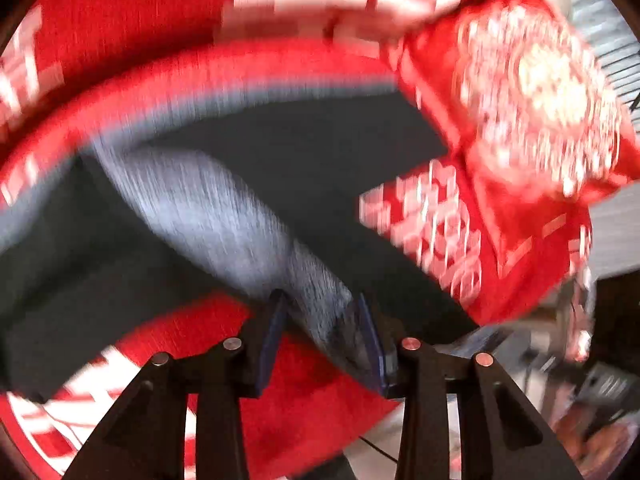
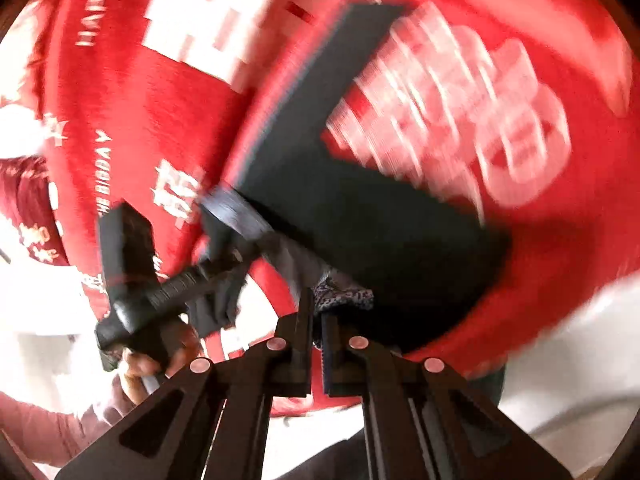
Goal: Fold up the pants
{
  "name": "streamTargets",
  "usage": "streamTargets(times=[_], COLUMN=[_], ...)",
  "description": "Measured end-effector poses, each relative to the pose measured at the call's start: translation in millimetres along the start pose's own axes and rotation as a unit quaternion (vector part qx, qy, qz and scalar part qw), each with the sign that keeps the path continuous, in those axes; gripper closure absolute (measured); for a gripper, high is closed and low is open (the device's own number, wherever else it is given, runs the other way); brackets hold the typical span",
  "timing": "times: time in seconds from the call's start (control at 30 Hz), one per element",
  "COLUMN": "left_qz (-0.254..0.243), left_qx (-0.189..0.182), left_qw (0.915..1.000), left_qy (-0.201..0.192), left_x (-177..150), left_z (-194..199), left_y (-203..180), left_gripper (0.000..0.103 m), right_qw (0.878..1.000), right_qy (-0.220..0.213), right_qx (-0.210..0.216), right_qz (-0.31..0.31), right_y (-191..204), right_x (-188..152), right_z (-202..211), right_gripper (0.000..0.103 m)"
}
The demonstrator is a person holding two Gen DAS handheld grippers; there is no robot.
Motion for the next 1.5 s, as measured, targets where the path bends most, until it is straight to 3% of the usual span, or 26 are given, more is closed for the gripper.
streamTargets(times=[0.07,0.13,0.2,0.33,0.4,0.43,0.47,0.6,0.7,0.8,0.9,1.0,1.03,1.13,1.23,1.33,1.4,1.47,1.5], left_qz=[-0.007,-0.014,-0.023,-0.012,0.005,0.009,0.013,0.053,0.050,0.046,0.057,0.064,0.067,0.067,0.055,0.042,0.039,0.044,0.050], left_qx=[0.011,0.033,0.070,0.140,0.180,0.199,0.214,0.243,0.250,0.254,0.246,0.250,0.253,0.257,0.275,0.288,0.289,0.286,0.284], left_qw=[0.9991,0.9965,0.9897,0.9838,0.9799,0.9774,0.9752,0.9686,0.9669,0.9662,0.9675,0.9658,0.9649,0.9636,0.9598,0.9567,0.9564,0.9572,0.9574], left_qy=[-0.041,-0.076,-0.122,-0.111,-0.085,-0.071,-0.055,-0.009,-0.009,-0.005,-0.018,-0.020,-0.017,-0.027,-0.019,-0.004,-0.003,-0.003,-0.002], left_x=[35,62,86,86,70,62,53,14,6,7,12,17,19,23,18,9,7,4,1], left_z=[17,32,50,48,31,23,16,-5,-8,-7,-1,-3,-4,-1,-3,-8,-3,2,4], left_y=[-1,8,25,75,104,116,127,161,164,165,166,172,169,167,168,170,168,168,170], left_gripper=[0.055,0.023,0.018,0.018,0.018,0.018,0.018,0.018,0.018,0.018,0.018,0.018,0.018,0.018,0.018,0.018,0.018,0.018,0.018], right_qw=[0.999,0.997,0.995,0.986,0.976,0.968,0.958,0.934,0.952,0.965,0.975,0.980,0.981,0.984,0.981,0.974,0.982,0.983,0.981], right_qy=[-0.021,-0.043,-0.056,-0.055,-0.027,-0.021,-0.023,-0.050,-0.030,0.014,0.027,0.002,-0.003,-0.011,-0.020,0.021,0.017,0.019,0.022], right_qx=[0.002,-0.005,-0.020,-0.082,-0.135,-0.165,-0.192,-0.206,-0.160,-0.175,-0.197,-0.198,-0.195,-0.178,-0.173,-0.214,-0.187,-0.184,-0.193], right_qz=[0.028,0.058,0.083,0.133,0.168,0.186,0.212,0.289,0.258,0.196,0.094,0.008,-0.020,-0.002,0.082,0.066,0.025,0.017,0.020], right_y=[17,32,45,51,47,46,48,66,57,17,-29,-59,-70,-58,-31,-54,-62,-63,-64], right_x=[47,103,151,225,248,254,257,241,202,170,155,162,169,179,187,186,183,176,170], right_z=[12,19,20,-5,-35,-47,-57,-59,-55,-67,-68,-64,-67,-66,-63,-77,-76,-67,-63], right_gripper=[0.100,0.100,0.100,0.095,0.062,0.025,0.016,0.016,0.016,0.021,0.036,0.057,0.083,0.095,0.095,0.094,0.091,0.078,0.055])
Point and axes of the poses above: each gripper's, at about its wrist camera, not at the fingertips, and z roughly against the way its jaws point, y to its left, x to its top, the point moved 9 cm from there along -z, roughly the way its jaws point, and after that the axes turned 5 degrees about -y, right-handed, at the moved point
